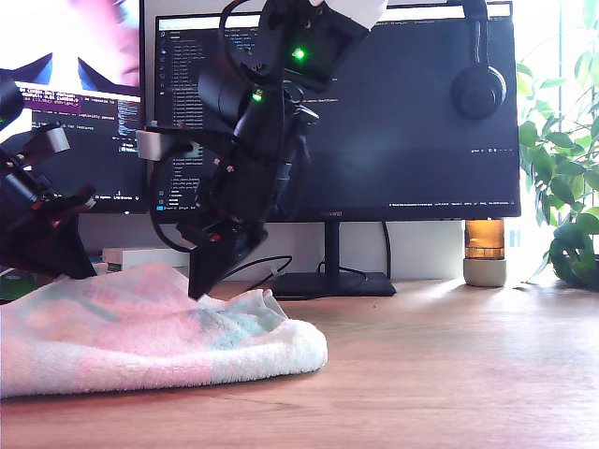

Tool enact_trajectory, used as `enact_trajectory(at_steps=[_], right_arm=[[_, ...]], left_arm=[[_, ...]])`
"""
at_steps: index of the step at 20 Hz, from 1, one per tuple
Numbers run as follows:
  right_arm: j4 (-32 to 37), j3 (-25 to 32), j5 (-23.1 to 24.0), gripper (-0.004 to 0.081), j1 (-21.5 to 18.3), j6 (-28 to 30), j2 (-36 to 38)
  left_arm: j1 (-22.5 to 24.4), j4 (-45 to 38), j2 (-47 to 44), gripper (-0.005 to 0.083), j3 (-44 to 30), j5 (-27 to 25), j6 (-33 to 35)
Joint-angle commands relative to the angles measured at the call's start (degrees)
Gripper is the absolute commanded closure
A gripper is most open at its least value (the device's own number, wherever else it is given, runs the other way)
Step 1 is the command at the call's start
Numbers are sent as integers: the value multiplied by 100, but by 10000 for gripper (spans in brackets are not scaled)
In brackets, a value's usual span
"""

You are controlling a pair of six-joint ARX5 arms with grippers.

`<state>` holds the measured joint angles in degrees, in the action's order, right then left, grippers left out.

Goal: Fold the tea towel to a neat square and place it to the right

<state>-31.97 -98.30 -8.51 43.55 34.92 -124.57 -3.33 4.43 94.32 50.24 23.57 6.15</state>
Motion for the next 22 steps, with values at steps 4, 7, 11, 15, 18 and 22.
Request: enact_trajectory(at_steps=[4, 7, 11, 15, 18, 22], right_arm=[[-68, -7, -774, 780, 31, -603, -192], [-236, -2, -960, 780, 33, -798, -249], [-400, 0, -957, 780, 33, -820, -560], [-472, 0, -957, 780, 33, -817, -715], [-560, 0, -933, 780, 31, -813, -717], [-514, 0, -935, 780, 15, -811, -717]], left_arm=[[22, -177, -4, 785, -111, -24, -15], [24, -181, -4, 785, -111, -208, -13], [22, -188, -4, 785, -111, -223, -15], [22, -240, -4, 785, -111, -227, -15], [94, -398, -4, 785, -111, -605, -7], [195, -407, -4, 785, -111, -968, 26]])
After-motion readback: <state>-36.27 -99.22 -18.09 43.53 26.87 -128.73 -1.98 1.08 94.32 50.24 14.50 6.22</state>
